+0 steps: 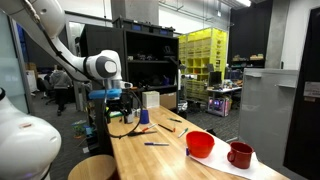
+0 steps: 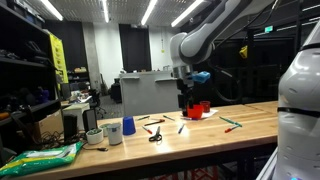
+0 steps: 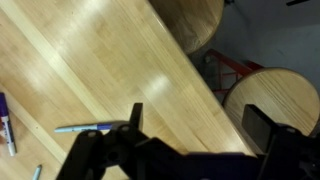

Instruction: Turn over the cup on the table

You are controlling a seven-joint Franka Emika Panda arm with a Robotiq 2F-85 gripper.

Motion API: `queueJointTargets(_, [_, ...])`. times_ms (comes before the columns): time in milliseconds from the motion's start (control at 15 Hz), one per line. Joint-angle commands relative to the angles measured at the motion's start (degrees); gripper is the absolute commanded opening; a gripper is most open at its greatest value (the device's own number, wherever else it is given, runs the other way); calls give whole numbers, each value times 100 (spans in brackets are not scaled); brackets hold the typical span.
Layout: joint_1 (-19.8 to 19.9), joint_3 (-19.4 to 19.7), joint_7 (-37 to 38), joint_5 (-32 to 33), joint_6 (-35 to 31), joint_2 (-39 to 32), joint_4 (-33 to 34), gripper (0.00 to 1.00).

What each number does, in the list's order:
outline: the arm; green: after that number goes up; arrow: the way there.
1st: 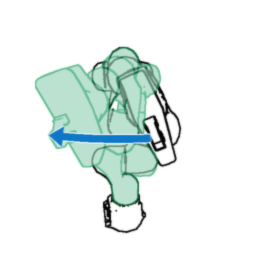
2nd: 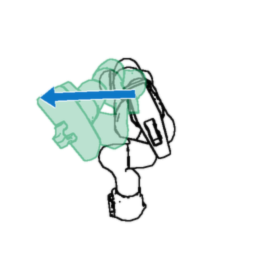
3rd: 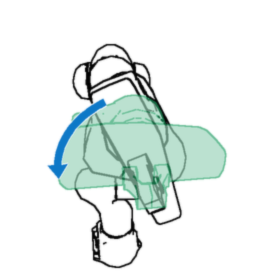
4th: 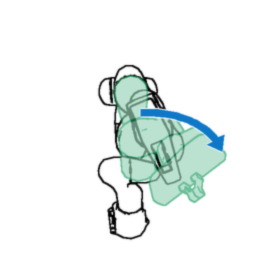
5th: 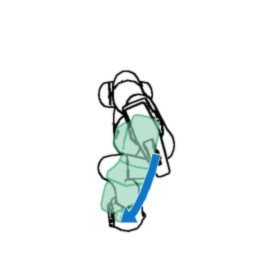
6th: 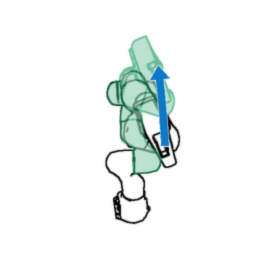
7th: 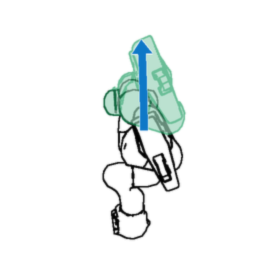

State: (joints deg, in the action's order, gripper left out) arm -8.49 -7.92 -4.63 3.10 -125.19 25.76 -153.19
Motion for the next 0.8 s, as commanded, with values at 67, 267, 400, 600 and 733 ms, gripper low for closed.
queueJointTargets(67, [-34, 33, 15, 17, 10, -2, 14, 100])
queueJointTargets(267, [-34, 33, 15, 17, 10, -2, 17, 100])
queueJointTargets(400, [-34, 33, 15, 17, 10, -1, 17, 100])
queueJointTargets(600, [-34, 33, 15, 17, 10, -2, 17, 100])
queueJointTargets(733, [-26, -3, 75, 50, -43, -84, 77, 100])
